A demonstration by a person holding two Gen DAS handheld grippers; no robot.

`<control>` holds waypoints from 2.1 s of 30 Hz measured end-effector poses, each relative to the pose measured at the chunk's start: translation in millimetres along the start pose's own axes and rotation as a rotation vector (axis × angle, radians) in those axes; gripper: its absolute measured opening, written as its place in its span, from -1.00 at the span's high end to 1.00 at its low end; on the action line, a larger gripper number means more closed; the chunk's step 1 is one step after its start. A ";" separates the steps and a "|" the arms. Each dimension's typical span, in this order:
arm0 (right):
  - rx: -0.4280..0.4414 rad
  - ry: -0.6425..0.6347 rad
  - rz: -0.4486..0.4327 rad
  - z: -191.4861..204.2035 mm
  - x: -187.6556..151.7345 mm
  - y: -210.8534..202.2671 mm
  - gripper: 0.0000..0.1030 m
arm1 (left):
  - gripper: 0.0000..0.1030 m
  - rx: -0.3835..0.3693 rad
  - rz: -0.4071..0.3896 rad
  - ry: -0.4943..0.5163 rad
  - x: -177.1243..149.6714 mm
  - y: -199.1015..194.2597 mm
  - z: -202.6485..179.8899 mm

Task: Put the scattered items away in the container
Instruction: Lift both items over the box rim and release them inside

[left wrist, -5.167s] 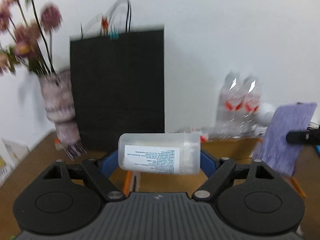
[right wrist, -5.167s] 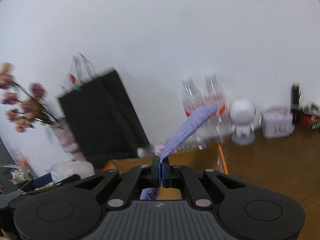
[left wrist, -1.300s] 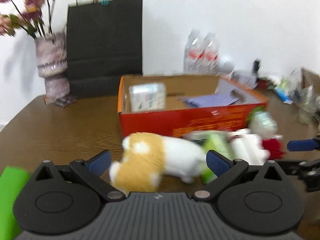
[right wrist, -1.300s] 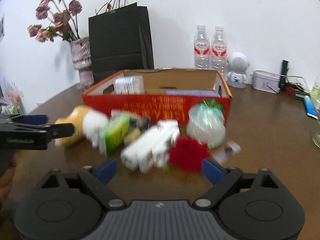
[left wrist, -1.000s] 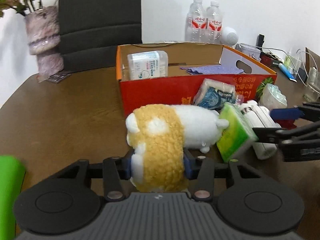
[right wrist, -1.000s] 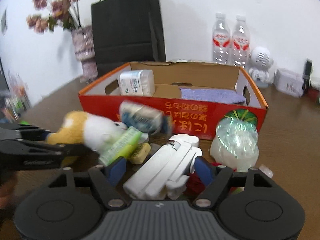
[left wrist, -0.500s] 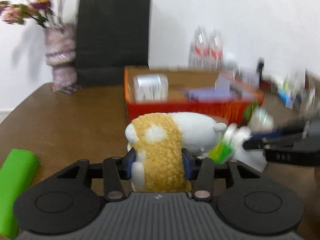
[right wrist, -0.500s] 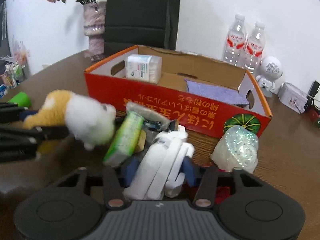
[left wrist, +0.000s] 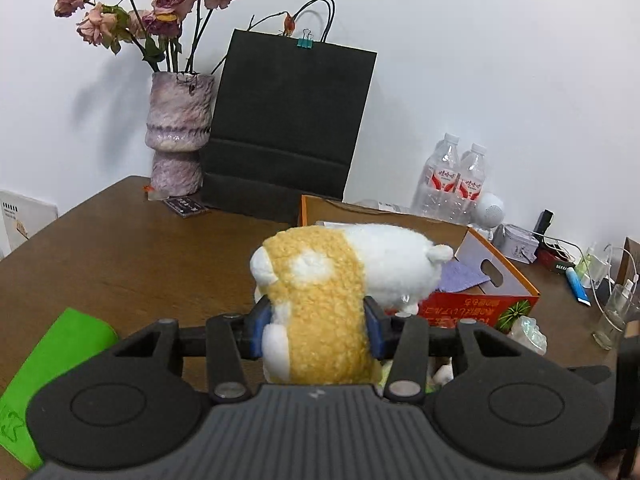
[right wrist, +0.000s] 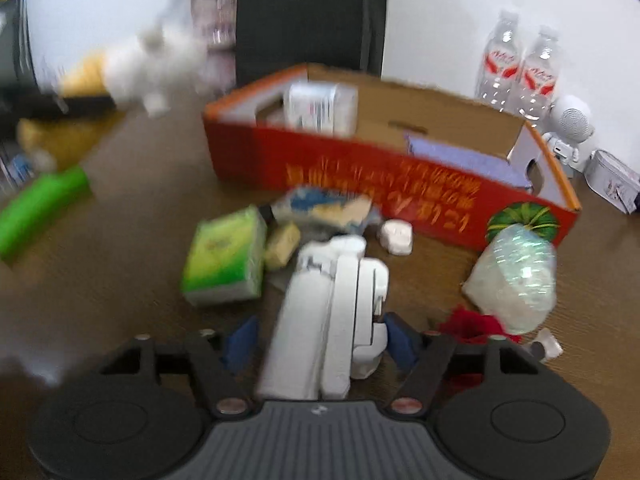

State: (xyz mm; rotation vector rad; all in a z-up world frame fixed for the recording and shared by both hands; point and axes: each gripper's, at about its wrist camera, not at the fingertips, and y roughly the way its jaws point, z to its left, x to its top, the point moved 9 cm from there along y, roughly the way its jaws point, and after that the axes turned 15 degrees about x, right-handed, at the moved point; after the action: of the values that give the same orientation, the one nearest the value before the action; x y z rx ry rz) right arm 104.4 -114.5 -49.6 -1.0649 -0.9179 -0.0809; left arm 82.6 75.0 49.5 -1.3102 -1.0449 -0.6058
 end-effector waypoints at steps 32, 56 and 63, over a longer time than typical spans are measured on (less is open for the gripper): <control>-0.012 0.148 -0.040 8.9 -51.3 -62.3 -0.05 | 0.09 -0.092 -0.034 0.006 4.0 -10.1 -21.6; -0.105 0.130 -0.392 -83.6 116.1 -130.7 -0.03 | 0.09 -0.126 0.176 0.144 67.8 138.4 -166.8; -0.181 0.200 -0.163 -165.8 150.1 -6.8 -0.03 | -0.02 -0.009 0.315 0.198 21.4 221.5 -188.1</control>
State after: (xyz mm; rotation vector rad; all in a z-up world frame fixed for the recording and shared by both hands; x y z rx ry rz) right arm 298.1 -193.4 29.9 -1.1247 -0.8252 -0.4049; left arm 332.3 -55.8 -24.4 -1.3585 -0.6575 -0.4894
